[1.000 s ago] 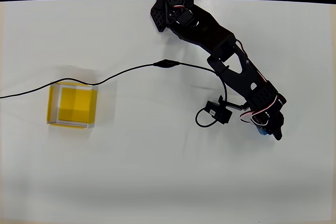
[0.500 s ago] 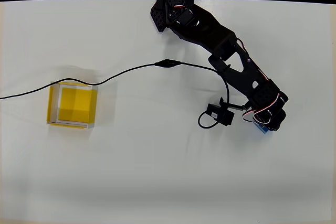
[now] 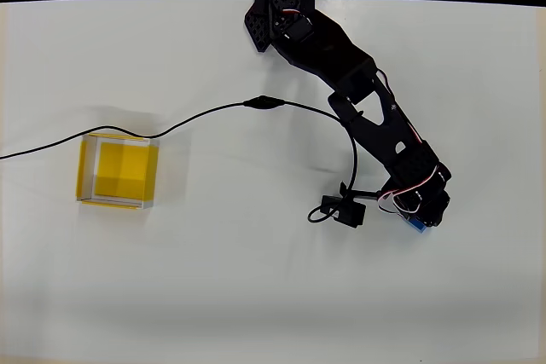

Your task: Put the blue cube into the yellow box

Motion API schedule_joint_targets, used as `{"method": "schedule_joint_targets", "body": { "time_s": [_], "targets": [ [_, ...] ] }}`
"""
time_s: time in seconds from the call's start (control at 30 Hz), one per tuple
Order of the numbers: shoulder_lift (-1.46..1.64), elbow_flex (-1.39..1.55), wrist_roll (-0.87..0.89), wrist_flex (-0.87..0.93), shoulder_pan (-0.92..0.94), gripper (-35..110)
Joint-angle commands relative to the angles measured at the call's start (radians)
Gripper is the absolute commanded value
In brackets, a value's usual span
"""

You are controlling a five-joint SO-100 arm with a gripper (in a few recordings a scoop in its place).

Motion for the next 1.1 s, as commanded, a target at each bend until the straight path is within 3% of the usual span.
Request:
{"method": "schedule_joint_targets", "body": {
  "time_s": [0.0, 0.57, 1.07],
  "targets": [
    [0.252, 0.017, -0.101, -0.021, 0.017, 16],
    [0.732, 0.316, -0.491, -0.052, 0.123, 13],
    [1.259, 0.687, -0.902, -0.120, 0.650, 13]
  ]
}}
